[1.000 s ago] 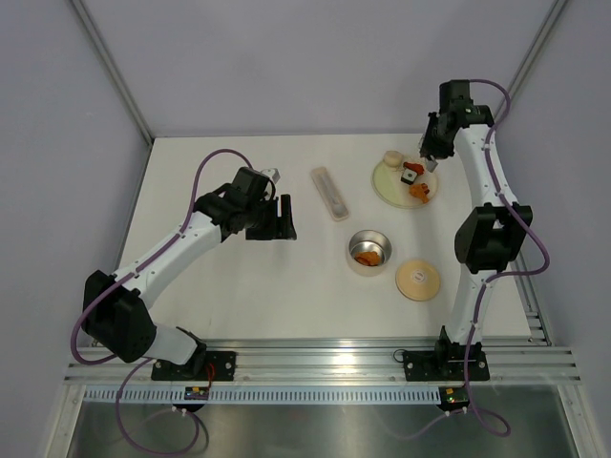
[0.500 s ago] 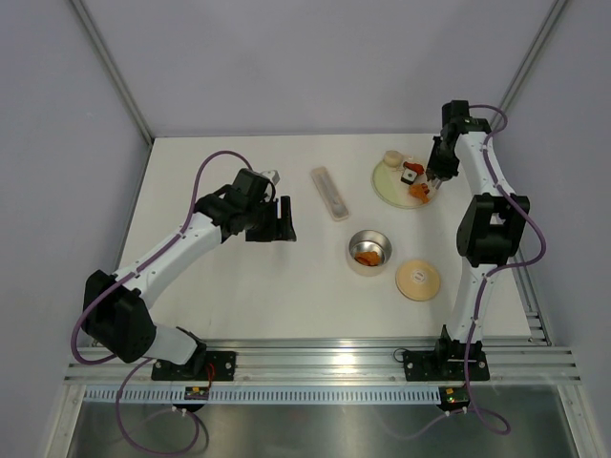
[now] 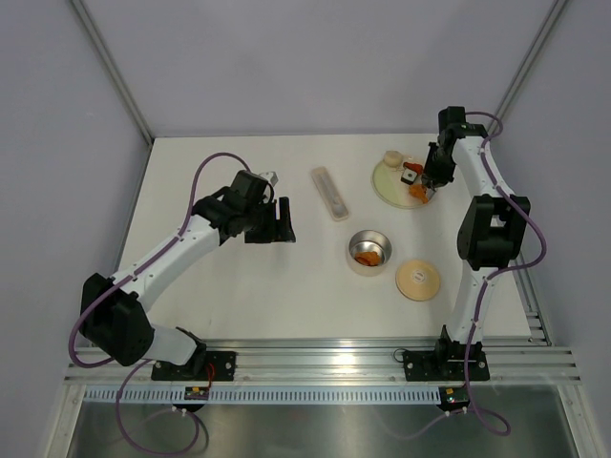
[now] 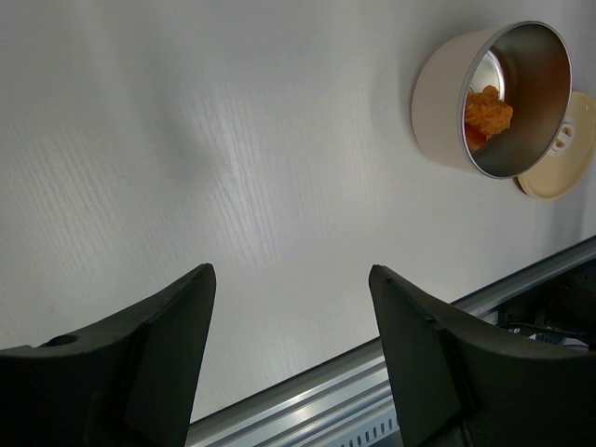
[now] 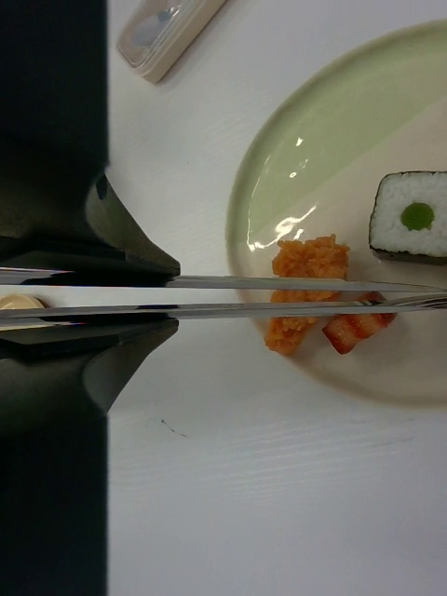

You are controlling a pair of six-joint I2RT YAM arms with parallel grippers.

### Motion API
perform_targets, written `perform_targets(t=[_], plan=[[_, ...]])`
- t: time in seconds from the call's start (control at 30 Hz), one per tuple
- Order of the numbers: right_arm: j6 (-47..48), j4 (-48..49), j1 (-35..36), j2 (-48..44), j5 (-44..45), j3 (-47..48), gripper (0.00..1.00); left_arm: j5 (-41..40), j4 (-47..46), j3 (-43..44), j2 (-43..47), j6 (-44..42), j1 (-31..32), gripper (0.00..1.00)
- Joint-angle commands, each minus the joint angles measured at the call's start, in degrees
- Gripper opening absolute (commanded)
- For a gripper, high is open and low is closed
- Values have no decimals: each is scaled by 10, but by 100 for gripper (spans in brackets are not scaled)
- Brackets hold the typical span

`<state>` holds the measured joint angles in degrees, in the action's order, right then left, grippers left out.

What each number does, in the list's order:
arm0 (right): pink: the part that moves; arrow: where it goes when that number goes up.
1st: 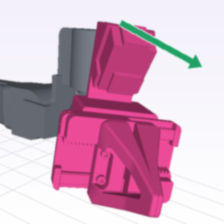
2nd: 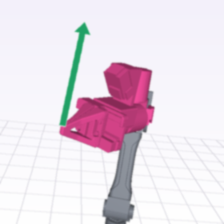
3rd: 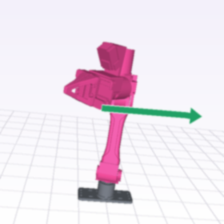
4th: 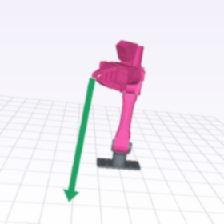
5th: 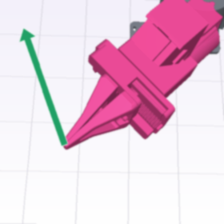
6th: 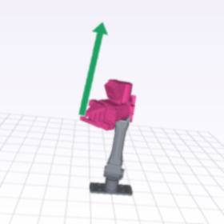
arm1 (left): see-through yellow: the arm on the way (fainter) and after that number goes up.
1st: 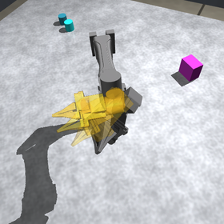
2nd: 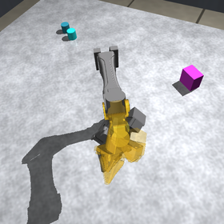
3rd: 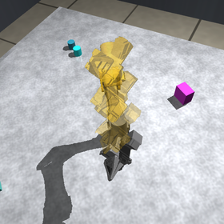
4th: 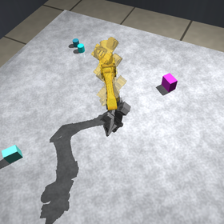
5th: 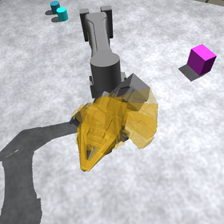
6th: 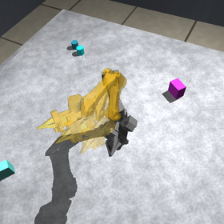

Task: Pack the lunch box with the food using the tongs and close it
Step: Adjust the fake food on the plate.

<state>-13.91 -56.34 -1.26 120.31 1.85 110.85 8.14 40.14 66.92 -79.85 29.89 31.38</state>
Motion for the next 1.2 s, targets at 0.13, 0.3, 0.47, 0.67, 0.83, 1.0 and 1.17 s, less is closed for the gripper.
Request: perform_targets(t=[0.13,0.3,0.47,0.67,0.83,1.0,1.17], plan=[[-4,3,10,-48,-16,0,25,1,-24,-8,22,7,-3,71],[-2,2,31,-42,-44,5,25,-1,-23,-11,27,8,-3,71],[-4,-4,40,-39,-47,14,25,-1,-23,-11,29,8,-3,71],[0,-11,44,-48,-51,9,25,1,-21,-6,27,7,-3,71],[19,-23,48,-50,-63,18,24,4,-21,-3,21,6,-3,71],[36,-35,49,-51,-69,38,24,6,-22,1,16,6,-3,71],[43,-36,48,-51,-42,56,25,7,-22,2,15,6,-3,71]])
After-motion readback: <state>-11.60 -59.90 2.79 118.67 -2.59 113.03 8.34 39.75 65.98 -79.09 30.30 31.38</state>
